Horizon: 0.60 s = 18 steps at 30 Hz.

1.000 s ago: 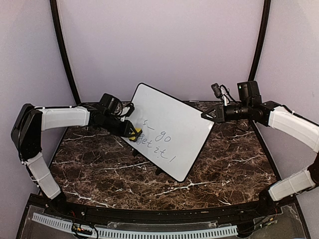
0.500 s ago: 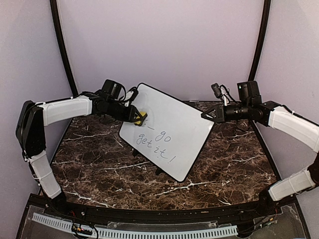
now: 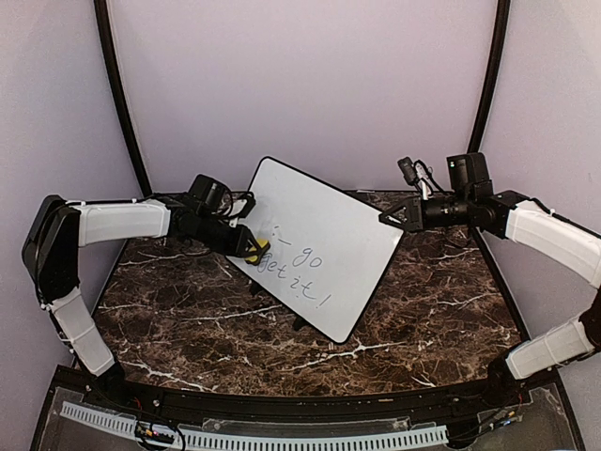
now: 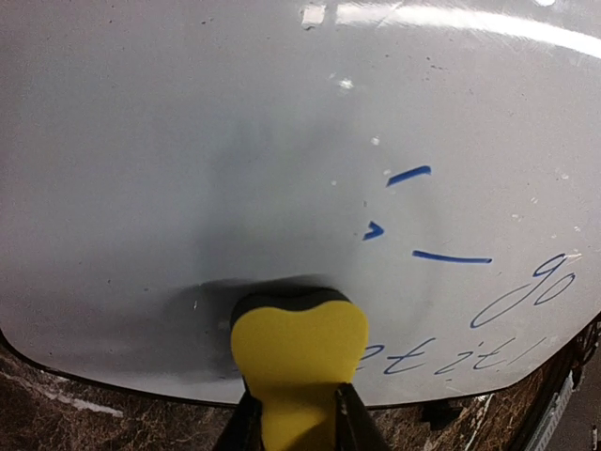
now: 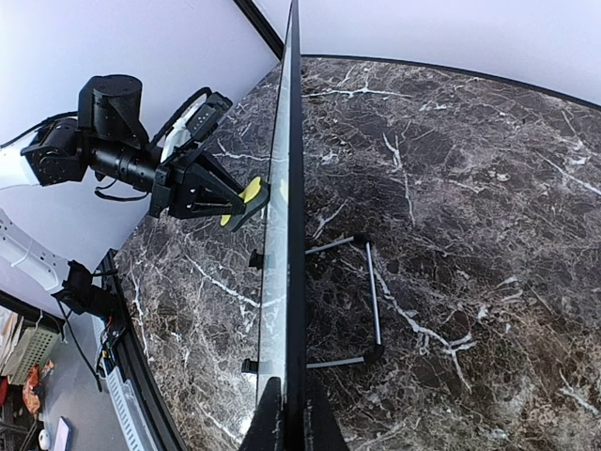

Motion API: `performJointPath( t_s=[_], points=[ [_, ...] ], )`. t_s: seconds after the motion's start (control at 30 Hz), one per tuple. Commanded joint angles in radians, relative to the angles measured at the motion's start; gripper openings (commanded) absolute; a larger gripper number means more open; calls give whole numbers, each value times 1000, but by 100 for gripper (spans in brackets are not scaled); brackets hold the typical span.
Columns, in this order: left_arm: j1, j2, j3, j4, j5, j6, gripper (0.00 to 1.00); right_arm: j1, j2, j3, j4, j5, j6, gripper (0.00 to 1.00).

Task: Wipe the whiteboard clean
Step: Erase the center of the whiteboard.

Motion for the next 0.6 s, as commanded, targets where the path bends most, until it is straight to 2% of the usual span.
performJointPath(
  t_s=[0.0,0.3,0.43,0.57],
  points=[
    [-9,1,63,-2,1,1,4,35,4,2,26,-47,-112,0],
    [-9,74,239,-45,-14,33,4,35,5,5,24,-46,-113,0],
    [-9,58,211,-55,-11,27,4,35,8,5,25,-45,-114,0],
    [-9,10,96,-33,-4,13,4,35,15,10,24,-47,-114,0]
  ],
)
